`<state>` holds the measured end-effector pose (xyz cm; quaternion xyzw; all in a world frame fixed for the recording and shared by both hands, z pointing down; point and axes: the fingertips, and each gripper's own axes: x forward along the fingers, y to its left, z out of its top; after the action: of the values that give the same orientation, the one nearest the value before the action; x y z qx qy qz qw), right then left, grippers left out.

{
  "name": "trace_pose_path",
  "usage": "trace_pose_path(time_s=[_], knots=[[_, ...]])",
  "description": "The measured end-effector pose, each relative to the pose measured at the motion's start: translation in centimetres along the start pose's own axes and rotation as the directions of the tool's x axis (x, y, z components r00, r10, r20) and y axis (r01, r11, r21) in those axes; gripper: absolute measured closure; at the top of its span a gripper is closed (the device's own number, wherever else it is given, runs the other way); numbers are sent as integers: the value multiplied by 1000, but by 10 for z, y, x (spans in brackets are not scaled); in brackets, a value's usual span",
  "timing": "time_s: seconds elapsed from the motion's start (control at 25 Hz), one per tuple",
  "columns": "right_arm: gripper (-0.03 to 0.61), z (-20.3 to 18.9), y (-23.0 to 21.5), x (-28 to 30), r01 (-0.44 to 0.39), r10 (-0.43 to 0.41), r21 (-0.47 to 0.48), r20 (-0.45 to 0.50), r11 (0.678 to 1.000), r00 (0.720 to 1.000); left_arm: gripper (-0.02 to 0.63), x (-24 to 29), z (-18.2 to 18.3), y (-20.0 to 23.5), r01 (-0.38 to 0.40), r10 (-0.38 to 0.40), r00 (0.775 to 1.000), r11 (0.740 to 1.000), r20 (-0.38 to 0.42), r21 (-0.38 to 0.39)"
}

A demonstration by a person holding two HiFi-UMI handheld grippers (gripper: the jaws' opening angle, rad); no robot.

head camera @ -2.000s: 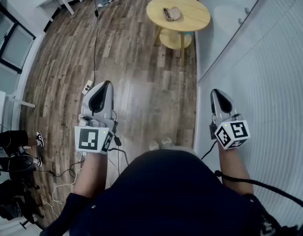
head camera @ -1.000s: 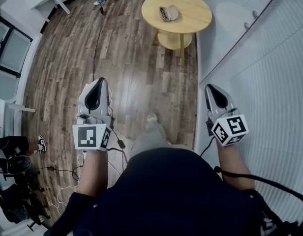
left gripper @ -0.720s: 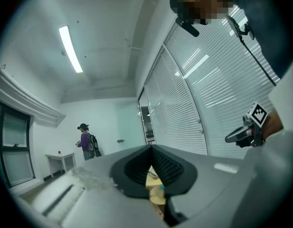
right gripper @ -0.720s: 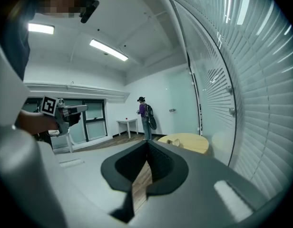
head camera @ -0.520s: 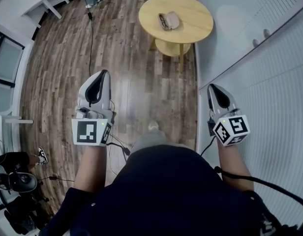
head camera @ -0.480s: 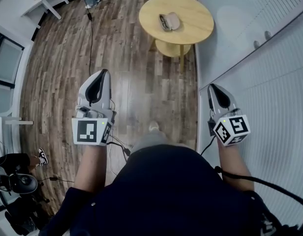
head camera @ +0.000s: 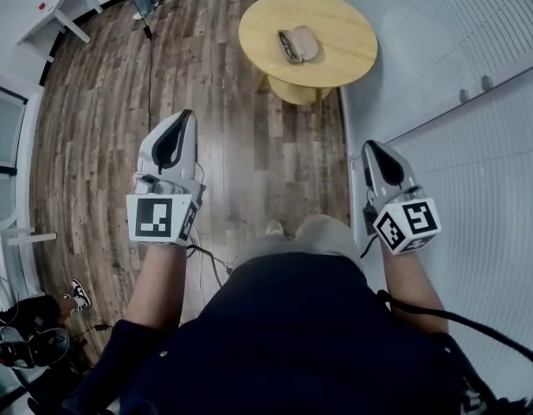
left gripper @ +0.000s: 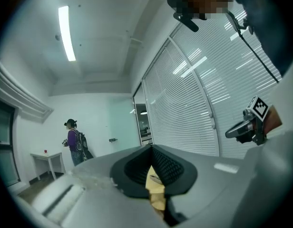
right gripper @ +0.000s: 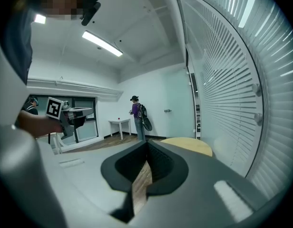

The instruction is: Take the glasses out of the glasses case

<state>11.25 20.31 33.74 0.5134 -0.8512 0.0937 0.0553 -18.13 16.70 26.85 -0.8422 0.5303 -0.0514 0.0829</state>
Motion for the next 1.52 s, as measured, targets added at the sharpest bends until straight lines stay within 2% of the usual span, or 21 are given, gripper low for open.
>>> trace_pose_path(time_s=[0.24,0.52,0.92,1.12,1.36,1.52], knots=[[569,-11,-23,25,22,-21,28,-38,999,999,607,28,-10,10,-1,1,1000,999,6,-44],[569,8,-52,89,-22,22,36,-7,999,1000,607,71,-11,28,-29,29,1000,999,-10,-27],[569,44,-126,191,-108,108,45,13,993,994,607,171,13,61,-112,112,994,994,-1,20],[569,46,-145,234,-166,166,46,7,985,986,607,196,2,71,-152,153,988,988,-20,21],[569,42,-152,270,-193,196,57,-38,980,980,607,226,-18,90,-161,161,984,987,-74,10],[569,47,-169,297,-166,169,60,-48,984,985,607,270,-16,102,-112,113,992,994,-49,15]])
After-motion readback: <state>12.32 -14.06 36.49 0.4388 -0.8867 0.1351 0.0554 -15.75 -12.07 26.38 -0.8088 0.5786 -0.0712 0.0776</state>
